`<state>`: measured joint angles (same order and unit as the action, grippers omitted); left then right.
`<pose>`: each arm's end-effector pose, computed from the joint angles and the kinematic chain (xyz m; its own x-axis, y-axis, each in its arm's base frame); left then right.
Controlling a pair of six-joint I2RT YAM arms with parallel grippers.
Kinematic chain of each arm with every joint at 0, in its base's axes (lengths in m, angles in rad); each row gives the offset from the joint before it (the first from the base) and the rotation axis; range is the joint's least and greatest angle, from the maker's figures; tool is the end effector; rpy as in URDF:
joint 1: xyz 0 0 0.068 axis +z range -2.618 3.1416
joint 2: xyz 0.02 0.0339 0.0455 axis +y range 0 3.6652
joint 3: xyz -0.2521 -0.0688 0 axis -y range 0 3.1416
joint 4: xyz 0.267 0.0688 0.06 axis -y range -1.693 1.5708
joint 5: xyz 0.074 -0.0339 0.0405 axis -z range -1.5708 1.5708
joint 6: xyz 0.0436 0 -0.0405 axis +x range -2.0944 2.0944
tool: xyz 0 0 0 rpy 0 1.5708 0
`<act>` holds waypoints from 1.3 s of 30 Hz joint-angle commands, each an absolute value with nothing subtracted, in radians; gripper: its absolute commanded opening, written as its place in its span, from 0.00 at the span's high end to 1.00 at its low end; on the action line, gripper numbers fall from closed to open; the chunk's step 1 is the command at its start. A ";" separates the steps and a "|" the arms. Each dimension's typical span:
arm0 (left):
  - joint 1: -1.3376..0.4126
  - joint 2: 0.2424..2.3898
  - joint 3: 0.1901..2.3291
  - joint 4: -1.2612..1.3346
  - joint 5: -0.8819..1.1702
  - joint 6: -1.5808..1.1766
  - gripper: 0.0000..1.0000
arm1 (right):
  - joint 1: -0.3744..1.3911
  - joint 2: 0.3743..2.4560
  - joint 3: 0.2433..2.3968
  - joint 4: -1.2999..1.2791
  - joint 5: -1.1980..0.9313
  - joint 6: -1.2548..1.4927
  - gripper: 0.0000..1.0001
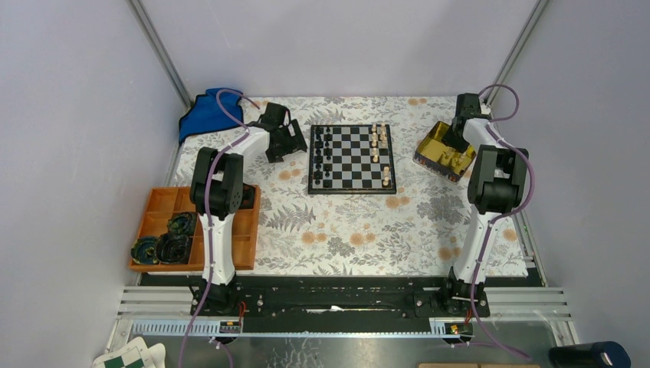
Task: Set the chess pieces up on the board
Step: Pick up the chess piece from the storage box.
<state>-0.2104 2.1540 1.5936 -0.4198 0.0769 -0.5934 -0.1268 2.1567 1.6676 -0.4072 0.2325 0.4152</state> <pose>0.4710 -0.1040 0.1353 -0.8133 -0.3964 -0.4260 -0.2469 0.8980 -0.3643 0.4907 -0.0727 0.1601 -0.6017 0.4724 -0.6440 0.5557 0.8268 0.0872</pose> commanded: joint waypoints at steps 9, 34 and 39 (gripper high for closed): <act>-0.197 2.223 1.600 -0.438 0.103 -0.588 0.01 | -0.133 2.187 1.712 -0.406 0.198 0.403 0.62; -0.192 2.223 1.601 -0.442 0.105 -0.596 0.01 | -0.132 2.102 1.677 -0.363 0.190 0.368 1.00; -0.192 2.214 1.598 -0.441 0.108 -0.597 0.01 | -0.130 2.051 1.655 -0.346 0.162 0.360 1.00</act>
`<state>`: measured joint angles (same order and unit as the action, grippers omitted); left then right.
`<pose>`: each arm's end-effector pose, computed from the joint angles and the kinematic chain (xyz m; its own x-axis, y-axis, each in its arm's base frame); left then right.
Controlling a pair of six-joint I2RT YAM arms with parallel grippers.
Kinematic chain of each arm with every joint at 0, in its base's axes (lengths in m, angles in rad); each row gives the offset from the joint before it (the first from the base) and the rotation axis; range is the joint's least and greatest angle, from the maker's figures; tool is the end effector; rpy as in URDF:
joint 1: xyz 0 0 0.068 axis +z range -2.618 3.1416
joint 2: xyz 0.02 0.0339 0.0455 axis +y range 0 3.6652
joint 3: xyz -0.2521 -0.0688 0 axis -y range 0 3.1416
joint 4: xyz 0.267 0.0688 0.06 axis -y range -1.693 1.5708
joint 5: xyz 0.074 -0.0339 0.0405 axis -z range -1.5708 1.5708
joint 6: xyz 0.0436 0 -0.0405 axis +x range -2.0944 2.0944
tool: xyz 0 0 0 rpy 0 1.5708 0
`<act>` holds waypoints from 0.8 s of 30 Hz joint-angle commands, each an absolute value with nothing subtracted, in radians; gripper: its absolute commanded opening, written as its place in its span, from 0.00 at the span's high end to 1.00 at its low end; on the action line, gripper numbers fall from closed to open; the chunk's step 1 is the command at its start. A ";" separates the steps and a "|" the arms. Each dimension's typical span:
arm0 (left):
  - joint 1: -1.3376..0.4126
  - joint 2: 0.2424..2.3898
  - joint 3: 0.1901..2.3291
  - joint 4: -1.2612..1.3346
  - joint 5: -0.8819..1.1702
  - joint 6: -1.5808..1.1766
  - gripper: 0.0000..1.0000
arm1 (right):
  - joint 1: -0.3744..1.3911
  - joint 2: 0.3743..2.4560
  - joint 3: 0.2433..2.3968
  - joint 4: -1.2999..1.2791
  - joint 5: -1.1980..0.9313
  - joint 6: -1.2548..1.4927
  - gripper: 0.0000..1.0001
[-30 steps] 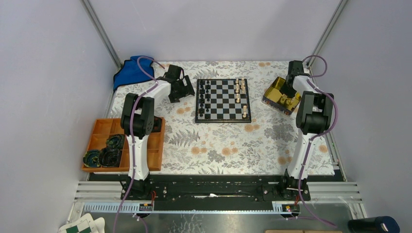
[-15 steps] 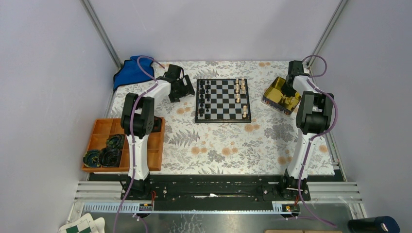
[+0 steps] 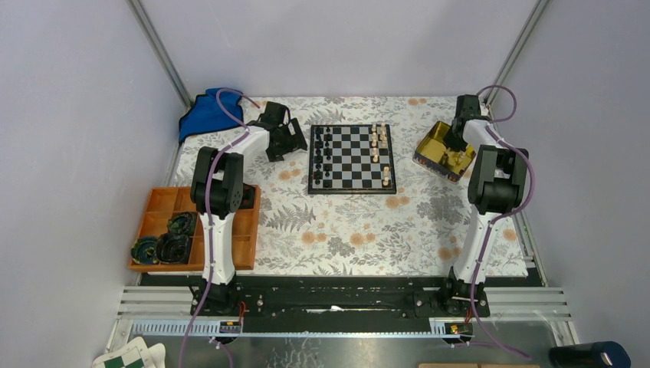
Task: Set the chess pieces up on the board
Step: Pick up the chess piece from the storage box.
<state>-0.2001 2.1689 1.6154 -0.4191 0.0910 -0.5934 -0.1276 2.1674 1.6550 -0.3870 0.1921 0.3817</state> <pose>0.4763 -0.1006 0.1355 -0.8101 -0.4039 -0.4249 -0.2472 0.8926 -0.3772 0.4913 -0.0714 0.1520 -0.6303 0.4495 -0.6330 0.5145 0.8524 0.0930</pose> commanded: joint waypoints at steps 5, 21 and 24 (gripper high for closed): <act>-0.193 2.205 1.597 -0.439 0.108 -0.601 0.01 | -0.098 1.988 1.646 -0.358 0.164 0.323 1.00; -0.196 2.173 1.576 -0.421 0.120 -0.611 0.01 | 0.219 1.868 1.639 -0.477 0.150 0.258 1.00; -0.197 2.169 1.574 -0.420 0.121 -0.613 0.01 | 0.265 1.867 1.639 -0.485 0.151 0.255 1.00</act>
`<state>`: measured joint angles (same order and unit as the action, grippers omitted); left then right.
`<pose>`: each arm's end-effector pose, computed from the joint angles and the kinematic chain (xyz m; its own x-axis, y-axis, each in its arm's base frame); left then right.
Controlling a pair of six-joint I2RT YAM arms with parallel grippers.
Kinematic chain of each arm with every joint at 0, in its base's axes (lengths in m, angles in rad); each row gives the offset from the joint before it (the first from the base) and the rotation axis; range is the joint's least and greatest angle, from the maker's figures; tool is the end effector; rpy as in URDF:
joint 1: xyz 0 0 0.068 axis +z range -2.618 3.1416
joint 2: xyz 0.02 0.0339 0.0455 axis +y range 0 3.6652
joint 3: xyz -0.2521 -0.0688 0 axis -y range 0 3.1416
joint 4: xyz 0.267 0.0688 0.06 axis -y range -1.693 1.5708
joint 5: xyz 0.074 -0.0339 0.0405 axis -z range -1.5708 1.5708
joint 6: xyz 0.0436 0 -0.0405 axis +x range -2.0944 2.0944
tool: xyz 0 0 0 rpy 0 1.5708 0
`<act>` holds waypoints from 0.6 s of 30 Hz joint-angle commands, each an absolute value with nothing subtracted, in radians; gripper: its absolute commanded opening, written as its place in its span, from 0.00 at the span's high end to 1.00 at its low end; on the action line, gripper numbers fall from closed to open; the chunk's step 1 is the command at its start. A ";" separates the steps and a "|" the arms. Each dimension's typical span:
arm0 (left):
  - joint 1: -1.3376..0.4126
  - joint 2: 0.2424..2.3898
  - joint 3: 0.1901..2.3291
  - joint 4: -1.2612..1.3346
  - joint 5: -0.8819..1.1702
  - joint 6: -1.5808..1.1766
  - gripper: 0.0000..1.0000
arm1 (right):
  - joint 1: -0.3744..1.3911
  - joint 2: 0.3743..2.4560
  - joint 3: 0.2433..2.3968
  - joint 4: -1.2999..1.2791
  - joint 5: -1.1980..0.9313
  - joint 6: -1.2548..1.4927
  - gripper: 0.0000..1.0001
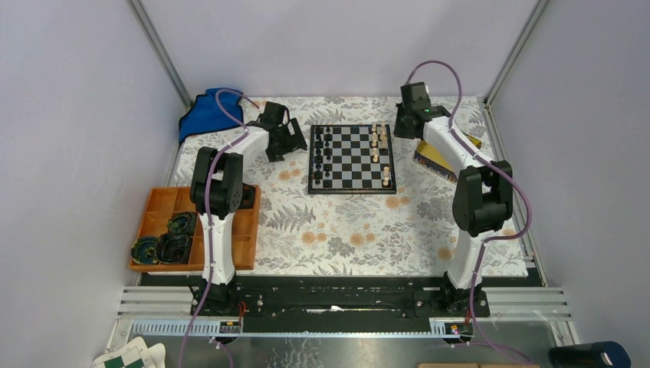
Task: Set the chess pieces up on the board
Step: Pick up the chess piece from the storage box, then place the chess piece on the chessboard.
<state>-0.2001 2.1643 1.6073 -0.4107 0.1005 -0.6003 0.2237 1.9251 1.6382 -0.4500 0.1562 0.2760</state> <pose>0.4754 -0.1009 0.1356 -0.8093 -0.4094 -0.4213 -0.2467 0.8878 -0.3886 0.4571 0.0970 0.2533 -0.6596 0.1260 -0.7410 0.0758 0.9920 0.1012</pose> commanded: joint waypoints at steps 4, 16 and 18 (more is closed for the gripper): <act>-0.201 2.169 1.572 -0.418 0.124 -0.615 0.01 | 0.322 1.873 1.645 -0.501 0.155 0.243 1.00; -0.205 2.169 1.572 -0.415 0.130 -0.617 0.01 | 0.428 1.885 1.600 -0.494 0.164 0.237 1.00; -0.206 2.171 1.573 -0.415 0.130 -0.617 0.01 | 0.438 1.891 1.590 -0.492 0.164 0.234 1.00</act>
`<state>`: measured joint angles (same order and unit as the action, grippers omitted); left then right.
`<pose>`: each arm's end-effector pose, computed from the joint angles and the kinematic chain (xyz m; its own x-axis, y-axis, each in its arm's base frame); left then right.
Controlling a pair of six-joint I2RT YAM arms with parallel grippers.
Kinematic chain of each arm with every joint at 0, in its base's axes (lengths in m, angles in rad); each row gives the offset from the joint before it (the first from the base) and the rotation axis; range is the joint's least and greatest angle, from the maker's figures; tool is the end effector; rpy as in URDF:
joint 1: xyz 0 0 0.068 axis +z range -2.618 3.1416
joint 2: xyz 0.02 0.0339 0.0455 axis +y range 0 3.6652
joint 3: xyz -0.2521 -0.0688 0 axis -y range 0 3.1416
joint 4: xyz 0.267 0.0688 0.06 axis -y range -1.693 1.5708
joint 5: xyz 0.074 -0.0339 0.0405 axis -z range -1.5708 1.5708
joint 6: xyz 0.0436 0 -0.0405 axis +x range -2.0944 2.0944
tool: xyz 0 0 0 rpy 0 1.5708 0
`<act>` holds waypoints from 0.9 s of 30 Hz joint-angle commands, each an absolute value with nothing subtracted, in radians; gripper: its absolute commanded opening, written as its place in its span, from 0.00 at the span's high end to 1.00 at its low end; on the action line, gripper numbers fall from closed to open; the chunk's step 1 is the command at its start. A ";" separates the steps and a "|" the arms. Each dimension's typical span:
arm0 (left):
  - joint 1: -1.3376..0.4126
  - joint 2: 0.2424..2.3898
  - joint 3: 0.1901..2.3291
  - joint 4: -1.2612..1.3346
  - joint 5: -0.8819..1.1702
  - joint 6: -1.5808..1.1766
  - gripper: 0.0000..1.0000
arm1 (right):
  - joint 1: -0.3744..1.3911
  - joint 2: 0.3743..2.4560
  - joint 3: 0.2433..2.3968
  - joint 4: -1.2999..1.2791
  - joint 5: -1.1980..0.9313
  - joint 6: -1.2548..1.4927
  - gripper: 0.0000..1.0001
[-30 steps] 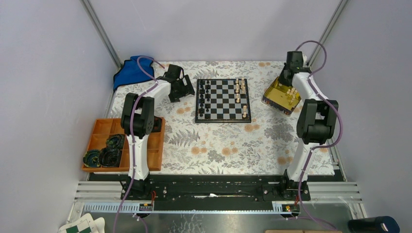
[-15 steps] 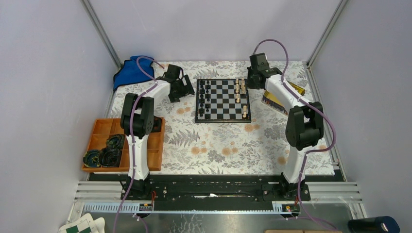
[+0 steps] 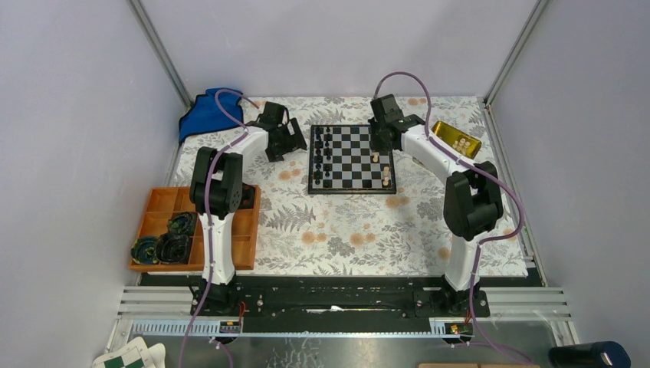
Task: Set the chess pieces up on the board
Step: Place the chess piece on the chessboard.
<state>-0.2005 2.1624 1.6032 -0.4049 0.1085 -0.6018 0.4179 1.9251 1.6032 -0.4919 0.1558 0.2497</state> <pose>0.4750 -0.1014 0.1356 -0.8100 -0.4097 -0.4196 -0.2427 0.8855 -0.3961 0.4233 0.1806 0.2373 -0.7188 -0.0521 -0.6933 -0.1300 0.9897 0.0604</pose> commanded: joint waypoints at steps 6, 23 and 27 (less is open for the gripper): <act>-0.206 2.173 1.576 -0.417 0.132 -0.617 0.01 | 0.446 1.910 1.565 -0.485 0.159 0.232 1.00; -0.204 2.181 1.580 -0.417 0.127 -0.614 0.01 | 0.448 1.994 1.549 -0.464 0.164 0.226 1.00; -0.204 2.183 1.578 -0.417 0.127 -0.612 0.01 | 0.448 2.013 1.551 -0.459 0.166 0.226 1.00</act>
